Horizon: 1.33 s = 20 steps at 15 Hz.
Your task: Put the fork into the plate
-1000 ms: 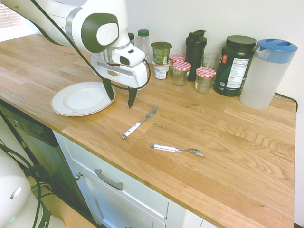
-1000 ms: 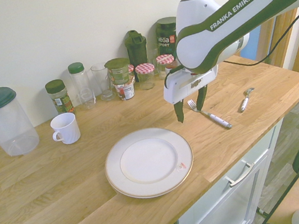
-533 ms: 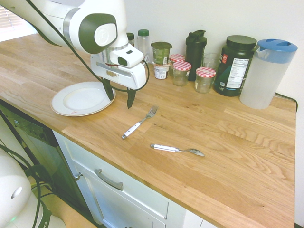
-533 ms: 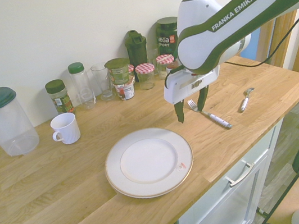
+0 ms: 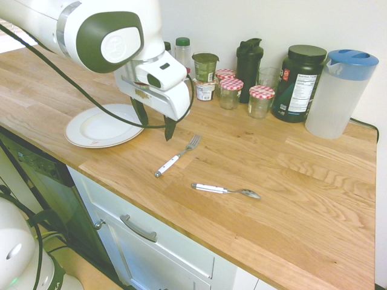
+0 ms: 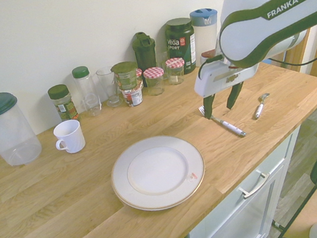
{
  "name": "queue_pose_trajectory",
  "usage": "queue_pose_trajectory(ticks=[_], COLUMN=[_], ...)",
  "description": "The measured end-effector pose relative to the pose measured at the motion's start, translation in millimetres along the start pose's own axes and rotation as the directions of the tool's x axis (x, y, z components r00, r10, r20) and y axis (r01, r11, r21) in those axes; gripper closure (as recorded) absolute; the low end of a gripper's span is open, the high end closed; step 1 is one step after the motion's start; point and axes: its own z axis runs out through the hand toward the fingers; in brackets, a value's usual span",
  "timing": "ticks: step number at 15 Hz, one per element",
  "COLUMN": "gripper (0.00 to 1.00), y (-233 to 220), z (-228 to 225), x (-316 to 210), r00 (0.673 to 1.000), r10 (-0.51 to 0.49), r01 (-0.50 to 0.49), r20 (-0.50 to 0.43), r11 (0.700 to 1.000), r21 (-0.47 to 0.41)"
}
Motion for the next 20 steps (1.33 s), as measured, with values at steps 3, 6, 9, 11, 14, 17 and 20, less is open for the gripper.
queue_pose_trajectory(ticks=[3,6,9,11,14,17,20], gripper=[0.0,0.0,0.0,0.0,1.0,1.0,1.0], y=[14.6,17.8,14.1,11.0,9.6,10.5,10.1], z=[8.0,24.2,47.3,59.4,68.6,73.4,75.2], x=[15.5,22.8,24.3,23.0,22.0,21.7,21.2], r00=[1.0,0.999,0.998,0.998,0.997,0.996,0.996], r10=[0.012,0.033,0.034,0.034,0.037,0.039,0.037], r01=[-0.012,-0.033,-0.032,-0.031,-0.033,-0.035,-0.032], r20=[0.027,0.041,0.053,0.061,0.069,0.079,0.081], r11=[1.0,0.999,0.999,0.999,0.998,0.998,0.997], r21=[-0.001,-0.014,-0.035,-0.044,-0.053,-0.061,-0.063])
